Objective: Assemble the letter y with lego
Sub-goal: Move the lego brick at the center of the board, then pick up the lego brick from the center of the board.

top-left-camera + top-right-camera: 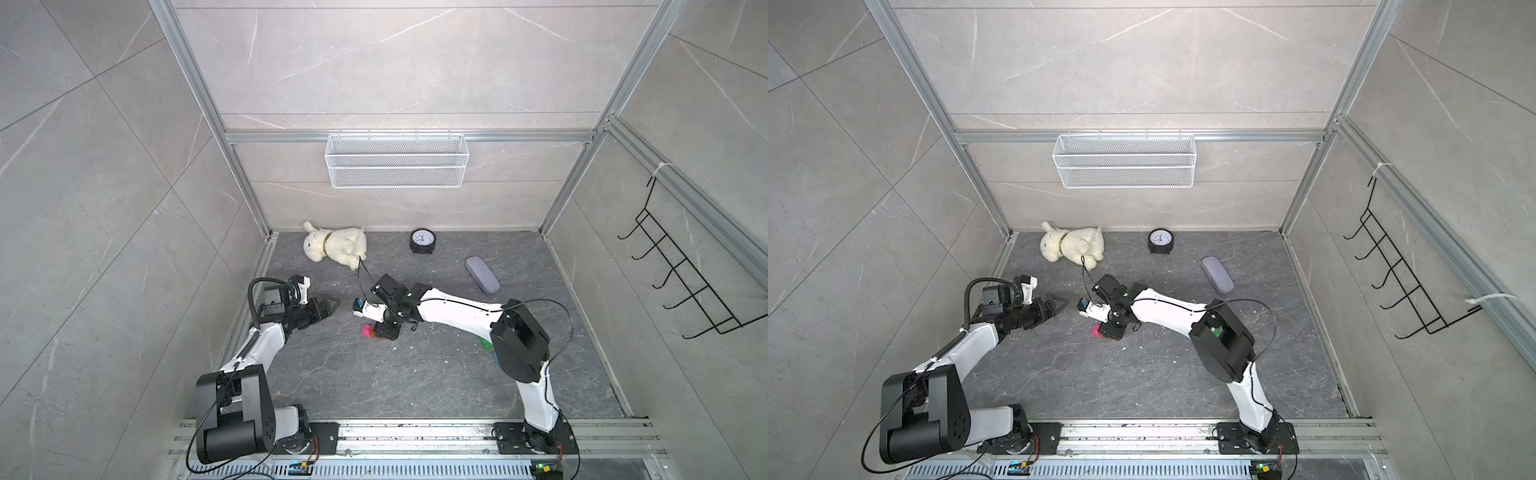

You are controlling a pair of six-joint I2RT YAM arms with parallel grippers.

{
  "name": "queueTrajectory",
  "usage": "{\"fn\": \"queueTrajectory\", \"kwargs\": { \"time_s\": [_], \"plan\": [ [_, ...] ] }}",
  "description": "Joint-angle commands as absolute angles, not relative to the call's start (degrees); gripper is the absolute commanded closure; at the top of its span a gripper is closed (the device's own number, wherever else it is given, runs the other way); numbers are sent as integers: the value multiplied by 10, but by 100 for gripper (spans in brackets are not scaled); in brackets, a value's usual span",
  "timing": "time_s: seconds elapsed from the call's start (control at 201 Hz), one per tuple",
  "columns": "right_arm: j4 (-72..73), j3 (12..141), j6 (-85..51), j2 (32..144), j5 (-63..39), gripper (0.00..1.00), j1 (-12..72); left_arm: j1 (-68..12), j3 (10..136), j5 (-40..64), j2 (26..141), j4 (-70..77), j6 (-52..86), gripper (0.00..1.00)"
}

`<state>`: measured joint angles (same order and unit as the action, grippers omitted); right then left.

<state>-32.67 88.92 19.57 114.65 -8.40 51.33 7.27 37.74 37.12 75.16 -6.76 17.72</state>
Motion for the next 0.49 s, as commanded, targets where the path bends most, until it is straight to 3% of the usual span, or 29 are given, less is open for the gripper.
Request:
{"fn": "queueTrajectory", "kwargs": {
  "time_s": [0.0,0.219,0.488],
  "plan": [
    [-302,821,88,1055,-61,49,478,53,372,400,749,-50,186,9],
    [-396,682,-114,934,-24,49,331,10,372,394,758,-51,179,9],
    [-522,624,-138,889,49,48,211,-5,373,388,764,-52,176,9]
  ]
}}
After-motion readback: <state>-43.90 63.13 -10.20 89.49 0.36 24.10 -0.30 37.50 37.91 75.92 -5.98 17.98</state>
